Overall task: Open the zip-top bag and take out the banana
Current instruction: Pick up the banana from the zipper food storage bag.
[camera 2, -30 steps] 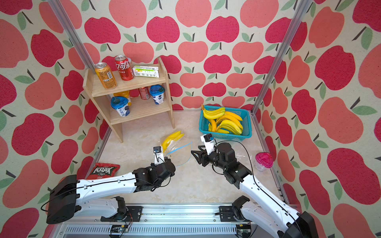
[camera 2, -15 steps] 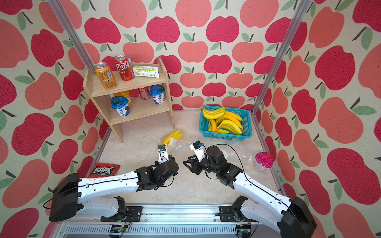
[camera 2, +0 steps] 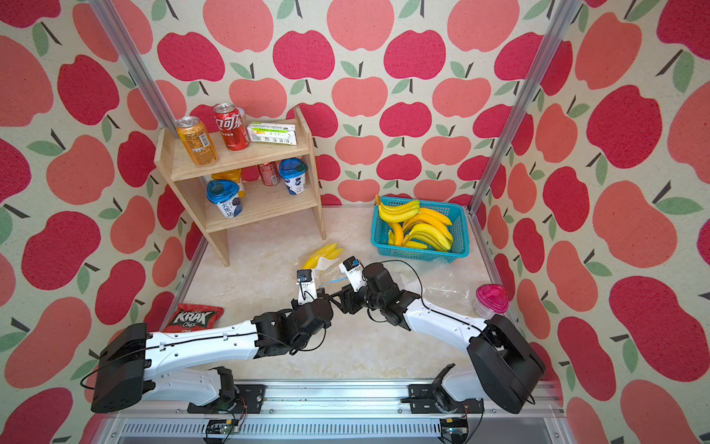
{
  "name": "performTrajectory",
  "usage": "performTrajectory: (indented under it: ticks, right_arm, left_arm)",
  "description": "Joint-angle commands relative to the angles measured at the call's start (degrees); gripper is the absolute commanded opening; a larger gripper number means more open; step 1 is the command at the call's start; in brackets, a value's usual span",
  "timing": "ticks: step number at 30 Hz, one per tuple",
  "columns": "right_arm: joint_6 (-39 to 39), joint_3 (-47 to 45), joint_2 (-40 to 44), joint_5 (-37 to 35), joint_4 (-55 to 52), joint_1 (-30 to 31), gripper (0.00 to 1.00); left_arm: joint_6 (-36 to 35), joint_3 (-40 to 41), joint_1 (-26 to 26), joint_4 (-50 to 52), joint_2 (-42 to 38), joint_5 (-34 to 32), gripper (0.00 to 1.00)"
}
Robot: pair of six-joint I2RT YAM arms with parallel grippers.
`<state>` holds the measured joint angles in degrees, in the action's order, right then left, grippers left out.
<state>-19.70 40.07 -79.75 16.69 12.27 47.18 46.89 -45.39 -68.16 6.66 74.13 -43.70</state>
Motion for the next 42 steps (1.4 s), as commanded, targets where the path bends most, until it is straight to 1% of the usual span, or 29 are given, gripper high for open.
performTrajectory:
  ticks: [1,5,10,15,19,21,24,25,27,28,29,30,33,35,36,37,40,42]
  right_arm:
    - [-0.3,1.2,-2.8,1.0,6.7,0.6,0.63]
    - [1.1,3.0,-7.4,0.7,8.8,1.1,0.62]
    - [0.1,3.5,-12.1,1.6,15.0,2.4,0.62]
    - [-1.7,4.9,-15.2,1.8,17.2,3.2,0.63]
    - [-2.3,6.2,-17.2,-0.1,18.2,3.9,0.69]
    - [-2.7,6.7,-18.4,-1.0,19.2,4.1,0.69]
    - [-3.6,8.8,-20.6,-4.1,17.6,4.3,0.69]
    - [-3.8,8.9,-21.1,-4.6,18.1,4.3,0.68]
    - [-4.2,8.1,-20.9,-4.5,19.6,4.3,0.68]
    - [-4.5,7.3,-20.3,-4.5,20.2,4.2,0.67]
    - [-4.4,6.6,-19.5,-4.6,20.3,4.2,0.67]
    - [-4.3,6.1,-18.7,-4.9,20.2,4.2,0.67]
    - [-3.1,5.4,-17.1,-5.1,18.7,4.0,0.68]
    - [-2.6,5.5,-16.8,-4.5,18.0,4.0,0.67]
    - [-2.6,5.6,-16.8,-4.4,17.8,3.9,0.67]
    - [-2.5,5.9,-16.9,-4.2,17.6,3.9,0.67]
    - [-2.5,6.5,-17.4,-3.7,16.9,3.5,0.67]
    - [-2.6,6.6,-17.5,-3.1,17.0,3.3,0.67]
  left_arm:
    - [-0.1,0.5,-0.3,-1.4,-1.8,0.4,0.00]
    - [0.0,0.8,-0.4,-2.2,-2.5,0.6,0.00]
    - [1.3,1.6,-0.7,-3.1,-3.3,0.2,0.00]
    - [2.5,2.8,-0.7,-4.5,-3.4,0.5,0.00]
    - [2.6,3.2,-1.0,-6.3,-3.2,0.2,0.00]
    - [2.7,3.9,-1.2,-8.3,-3.2,0.5,0.00]
    - [2.7,4.3,-1.2,-9.5,-3.0,1.2,0.00]
    - [2.4,4.4,-1.3,-9.9,-3.0,1.7,0.04]
    - [2.1,4.3,-1.4,-9.4,-3.4,1.7,0.16]
    - [2.6,4.3,-1.7,-8.1,-3.9,0.9,0.31]
    - [3.7,4.2,-1.8,-6.0,-4.6,0.1,0.50]
    - [5.0,4.1,-1.9,-3.6,-5.5,-0.6,0.61]
    - [7.0,5.9,-2.7,1.4,-10.4,-3.6,0.75]
    - [9.4,6.9,-3.4,6.6,-15.6,-7.0,0.92]
    - [11.5,6.8,-3.7,10.6,-17.7,-8.8,0.96]
    - [13.7,6.6,-3.9,15.0,-19.9,-10.6,0.97]
    - [17.3,6.2,-3.4,24.2,-23.8,-13.5,0.96]
    - [17.4,6.0,-0.2,26.9,-24.2,-11.6,0.95]
